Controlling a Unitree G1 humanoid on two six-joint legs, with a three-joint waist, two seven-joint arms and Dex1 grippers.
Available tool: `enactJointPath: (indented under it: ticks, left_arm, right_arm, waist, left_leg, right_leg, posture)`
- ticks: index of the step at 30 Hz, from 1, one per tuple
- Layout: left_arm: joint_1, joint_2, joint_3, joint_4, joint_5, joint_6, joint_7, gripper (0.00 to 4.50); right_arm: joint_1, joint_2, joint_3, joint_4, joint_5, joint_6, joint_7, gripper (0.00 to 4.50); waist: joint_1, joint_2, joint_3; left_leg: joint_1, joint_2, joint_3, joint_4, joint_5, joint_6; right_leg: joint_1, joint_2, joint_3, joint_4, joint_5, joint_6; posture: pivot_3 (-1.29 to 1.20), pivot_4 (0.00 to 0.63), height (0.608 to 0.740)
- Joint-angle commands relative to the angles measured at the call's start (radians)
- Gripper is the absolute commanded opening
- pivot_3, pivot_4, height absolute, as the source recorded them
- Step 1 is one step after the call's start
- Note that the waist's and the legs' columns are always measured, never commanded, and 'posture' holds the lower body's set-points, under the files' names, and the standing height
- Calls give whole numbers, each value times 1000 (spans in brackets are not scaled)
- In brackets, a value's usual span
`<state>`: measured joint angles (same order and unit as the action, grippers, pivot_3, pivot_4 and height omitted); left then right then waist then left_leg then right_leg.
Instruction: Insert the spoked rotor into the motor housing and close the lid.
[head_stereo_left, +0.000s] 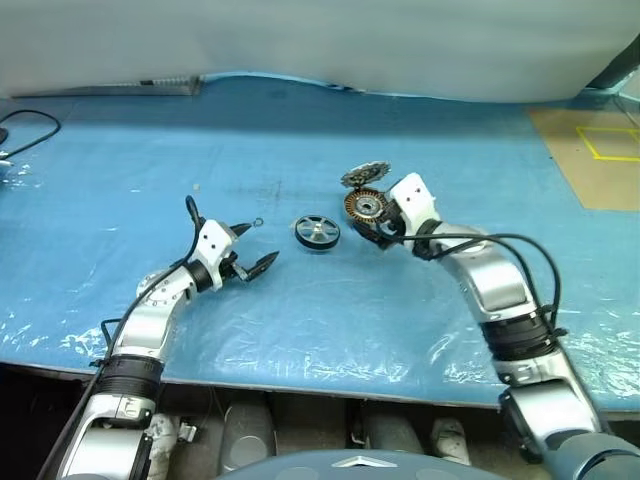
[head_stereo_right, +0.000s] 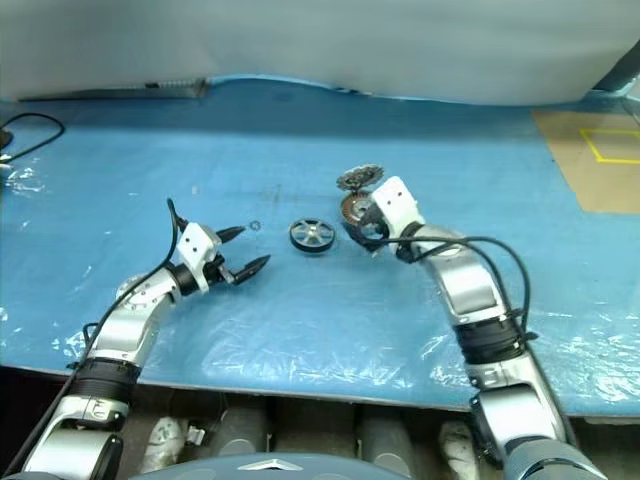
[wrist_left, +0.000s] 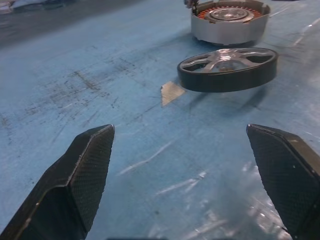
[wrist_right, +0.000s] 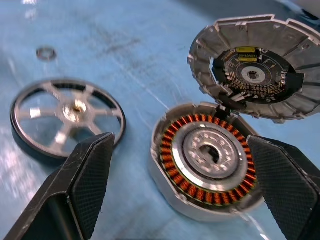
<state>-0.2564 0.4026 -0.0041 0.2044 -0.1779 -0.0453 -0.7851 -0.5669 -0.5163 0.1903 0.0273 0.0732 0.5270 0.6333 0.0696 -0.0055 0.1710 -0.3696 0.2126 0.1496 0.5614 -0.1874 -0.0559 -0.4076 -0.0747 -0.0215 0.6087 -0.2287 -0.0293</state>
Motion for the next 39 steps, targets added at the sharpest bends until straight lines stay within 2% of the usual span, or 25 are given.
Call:
enactJointPath:
  ticks: [1, 5, 14, 21, 24, 30, 31, 36, 39]
  left_arm:
    - [38, 0, -12, -81, -5, -10, 4, 4472]
    - [83, -13, -27, -128, -14, 16, 8, 4472]
    - [150, -33, -64, -190, -9, 5, 15, 4472]
    - [157, -35, -69, -195, -7, 7, 25, 4472]
    - [156, -37, -69, -190, -6, 4, 32, 4500]
    - [150, -46, -75, -176, 0, -3, 42, 4500]
    - [148, -47, -75, -174, 0, -4, 43, 4500]
    - [143, -50, -76, -165, 5, -9, 48, 4500]
    - [144, -49, -76, -165, 5, -9, 51, 4500]
  right_arm:
    - [-57, -53, 48, 48, -25, -57, 122, 4500]
    - [-120, -64, 101, 178, -79, -146, 193, 4500]
    - [-267, 15, 134, 486, -160, -327, 214, 4500]
    - [-311, 40, 142, 593, -201, -397, 258, 4500]
    - [-306, 33, 150, 598, -222, -403, 288, 3922]
    - [-293, 29, 163, 580, -263, -346, 320, 1871]
    - [-290, 32, 164, 579, -267, -333, 321, 1699]
    - [-248, 39, 173, 505, -258, -248, 360, 1671]
    - [-189, 33, 174, 377, -235, -145, 402, 1671]
  waist:
    - [-1, 0, 0]
    - [-4, 0, 0]
    - [-2, 0, 0]
    - [-1, 0, 0]
    - [-2, 0, 0]
    - [-1, 0, 0]
    - [-1, 0, 0]
    - [-1, 0, 0]
    - [-1, 0, 0]
  left_leg:
    - [0, 0, 0, 0, 0, 0]
    - [0, 1, 0, 1, 0, 0]
    - [0, 1, 1, 3, 0, 1]
    - [0, 2, 1, 5, 2, 3]
    - [0, 2, 1, 6, 2, 4]
    - [0, 2, 1, 8, 2, 4]
    - [0, 2, 1, 8, 2, 4]
    - [2, 3, 1, 10, 0, 1]
    - [2, 3, 1, 10, 0, 1]
  right_leg:
    - [0, 0, 0, 0, 0, 0]
    - [0, 0, 0, 1, 0, 0]
    - [-1, 0, 0, 4, 0, -1]
    - [-1, 0, 0, 6, 0, -1]
    - [-1, 0, 0, 7, 0, -1]
    - [-1, 0, 0, 9, -1, -2]
    - [-1, 0, 0, 9, -1, -2]
    - [-1, 0, 1, 13, -1, -2]
    - [-1, 0, 1, 13, -1, -3]
  posture:
    - [0, 150, 740]
    - [0, 150, 740]
    - [0, 150, 740]
    - [0, 150, 740]
    - [0, 150, 740]
    - [0, 150, 740]
    - [0, 150, 740]
    - [0, 150, 740]
    - [0, 150, 740]
